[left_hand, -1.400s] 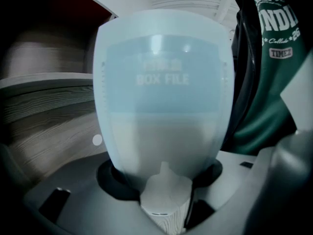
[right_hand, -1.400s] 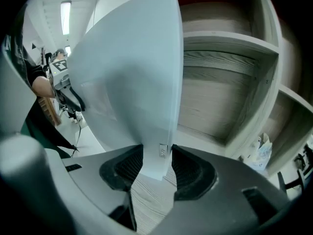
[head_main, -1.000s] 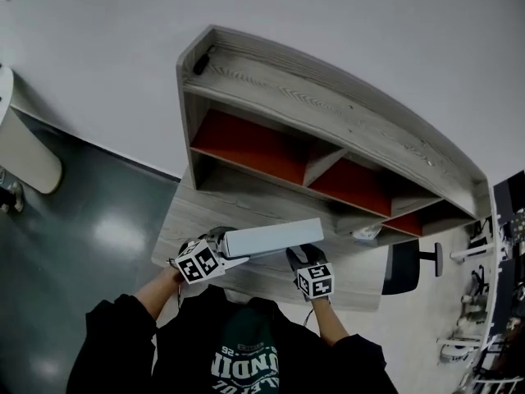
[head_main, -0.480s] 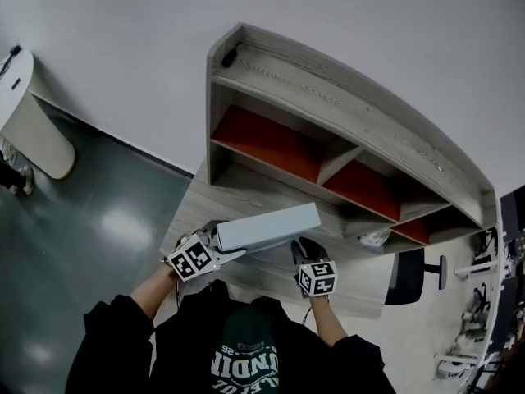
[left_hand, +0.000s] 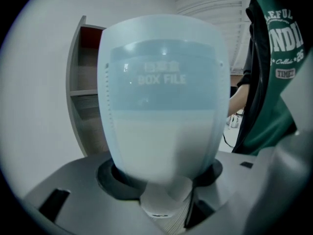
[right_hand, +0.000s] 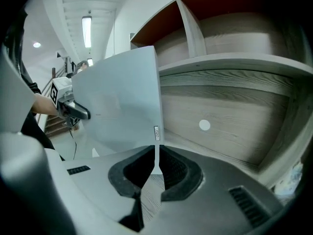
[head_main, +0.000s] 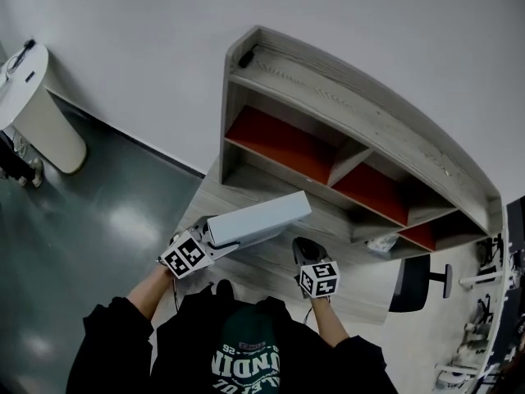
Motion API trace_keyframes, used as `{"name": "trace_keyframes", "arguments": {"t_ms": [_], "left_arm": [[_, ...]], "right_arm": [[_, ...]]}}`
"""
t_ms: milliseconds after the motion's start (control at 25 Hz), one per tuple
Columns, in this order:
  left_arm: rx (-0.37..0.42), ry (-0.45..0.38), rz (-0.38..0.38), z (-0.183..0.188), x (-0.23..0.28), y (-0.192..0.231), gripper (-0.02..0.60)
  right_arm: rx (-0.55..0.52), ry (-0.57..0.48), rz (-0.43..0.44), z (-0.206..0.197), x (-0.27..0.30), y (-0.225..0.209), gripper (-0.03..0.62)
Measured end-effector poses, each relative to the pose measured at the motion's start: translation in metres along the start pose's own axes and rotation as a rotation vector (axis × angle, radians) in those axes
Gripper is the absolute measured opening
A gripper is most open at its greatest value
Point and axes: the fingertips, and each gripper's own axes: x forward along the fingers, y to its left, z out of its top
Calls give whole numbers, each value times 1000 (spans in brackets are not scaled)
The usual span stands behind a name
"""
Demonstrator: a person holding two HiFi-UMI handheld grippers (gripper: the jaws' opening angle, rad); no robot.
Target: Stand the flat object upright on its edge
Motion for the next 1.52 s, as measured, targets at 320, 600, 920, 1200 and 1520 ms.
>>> {"name": "trace_keyframes", "arguments": {"t_ms": [320, 600, 920, 1200, 1520], "left_arm": [[-45, 16, 99, -15, -24, 19, 264], [-91, 25, 212, -27, -41, 43, 264], [-164, 32, 329, -39, -51, 65, 264], [-232, 40, 459, -51, -59, 80, 265], [-287, 18, 543, -47, -58, 91, 265]], "right_arm": [[-31, -8, 61, 14, 10, 22, 51], [-47, -5, 90, 20, 18, 32, 51], [-51, 7, 99, 18, 22, 35, 51], [-52, 14, 99, 17, 23, 35, 51], [-52, 14, 98, 18, 21, 35, 51]]}}
